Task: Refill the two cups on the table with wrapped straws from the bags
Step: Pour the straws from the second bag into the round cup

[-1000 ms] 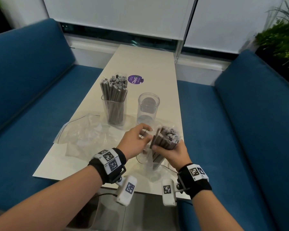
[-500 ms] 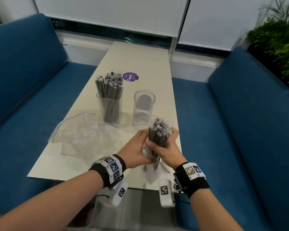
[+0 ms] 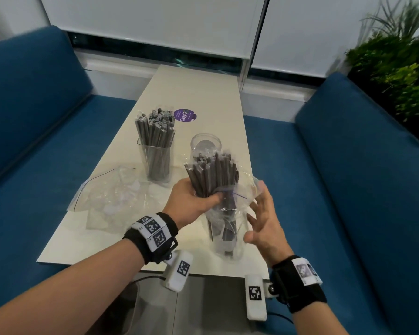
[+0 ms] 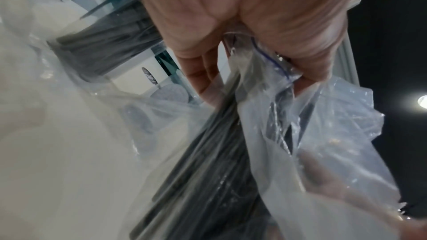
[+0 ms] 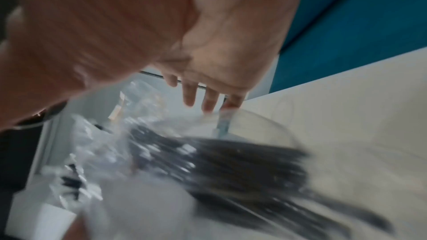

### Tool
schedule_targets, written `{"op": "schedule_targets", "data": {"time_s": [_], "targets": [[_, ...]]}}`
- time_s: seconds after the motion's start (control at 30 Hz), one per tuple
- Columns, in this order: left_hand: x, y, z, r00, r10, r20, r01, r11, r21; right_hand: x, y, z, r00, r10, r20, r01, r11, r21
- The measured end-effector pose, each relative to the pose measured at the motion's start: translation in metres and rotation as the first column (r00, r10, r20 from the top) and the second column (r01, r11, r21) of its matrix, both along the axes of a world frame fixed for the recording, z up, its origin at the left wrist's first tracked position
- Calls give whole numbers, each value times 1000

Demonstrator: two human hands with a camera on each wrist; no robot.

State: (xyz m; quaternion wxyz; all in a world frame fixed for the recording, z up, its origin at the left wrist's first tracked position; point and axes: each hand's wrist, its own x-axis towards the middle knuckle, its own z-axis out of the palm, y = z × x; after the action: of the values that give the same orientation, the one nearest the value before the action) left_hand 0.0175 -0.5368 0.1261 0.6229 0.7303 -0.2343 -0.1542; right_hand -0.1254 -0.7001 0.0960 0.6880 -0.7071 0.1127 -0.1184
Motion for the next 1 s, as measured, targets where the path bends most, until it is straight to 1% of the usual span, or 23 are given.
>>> {"op": "schedule_targets", "data": {"time_s": [0.13,0.2,0.27,0.3,0.37,0.4,0.47,0.5,0.53,0.57,0.6,0.63,0.67,0.7,0.73,0.77,0.8,0.83,0.87,0.9,0.93,1.0], "targets": [[-7,-8,10,1000,13,-10,-13,1000,-19,-6,16,-8,986,-39,-162,-2,970,-244],[-16,-14,14,999,-51,-6,51,999,9,0,26,-5,978,-80,-190,14,946,-325],[-27,-20,16,995,-104,2,104,992,76,11,34,4,950,-194,-244,96,927,-363],[-32,-23,18,993,-114,-5,114,989,93,15,34,7,934,-263,-243,161,915,-371],[-35,-30,24,991,-134,13,132,985,111,21,31,7,917,-364,-161,288,887,-362],[-34,-32,27,987,-159,30,154,979,137,22,28,6,913,-391,-117,330,876,-351],[-27,-33,31,975,-222,8,217,957,192,22,18,4,910,-405,-87,346,859,-378],[-24,-31,33,973,-232,-3,228,953,200,23,11,4,905,-408,-124,324,847,-421],[-21,-26,35,977,-211,45,197,957,212,24,3,7,894,-407,-188,283,837,-469],[-19,-20,38,971,-154,184,109,966,235,26,-5,8,873,-416,-256,235,817,-527],[-18,-13,42,906,-105,411,-8,964,264,27,-12,11,853,-427,-301,187,788,-587],[-18,-10,44,757,-111,644,-95,956,276,29,-19,15,842,-432,-323,143,756,-639],[-19,-9,46,558,-174,812,-129,948,292,32,-24,17,835,-434,-338,104,728,-678],[-19,-13,47,351,-278,894,-115,935,336,36,-25,21,828,-433,-356,58,698,-714],[-21,-19,45,157,-384,910,-100,910,402,40,-25,24,825,-428,-370,-2,651,-759],[-21,-26,42,10,-467,884,-108,879,465,44,-24,27,834,-408,-371,-72,586,-807],[-21,-34,39,-63,-538,841,-152,837,525,50,-21,32,846,-381,-372,-145,508,-849],[-17,-42,38,-94,-600,795,-221,791,571,54,-17,40,861,-355,-364,-179,458,-871],[-12,-50,40,-96,-649,754,-292,743,602,57,-13,50,882,-328,-338,-175,439,-881],[-4,-56,44,-85,-668,739,-347,715,607,58,-10,61,904,-291,-315,-154,465,-872],[5,-60,51,-78,-662,745,-374,712,594,59,-8,75,918,-262,-296,-128,513,-849],[21,-66,67,-66,-600,797,-326,768,552,59,-9,101,926,-249,-285,-74,619,-782]]}}
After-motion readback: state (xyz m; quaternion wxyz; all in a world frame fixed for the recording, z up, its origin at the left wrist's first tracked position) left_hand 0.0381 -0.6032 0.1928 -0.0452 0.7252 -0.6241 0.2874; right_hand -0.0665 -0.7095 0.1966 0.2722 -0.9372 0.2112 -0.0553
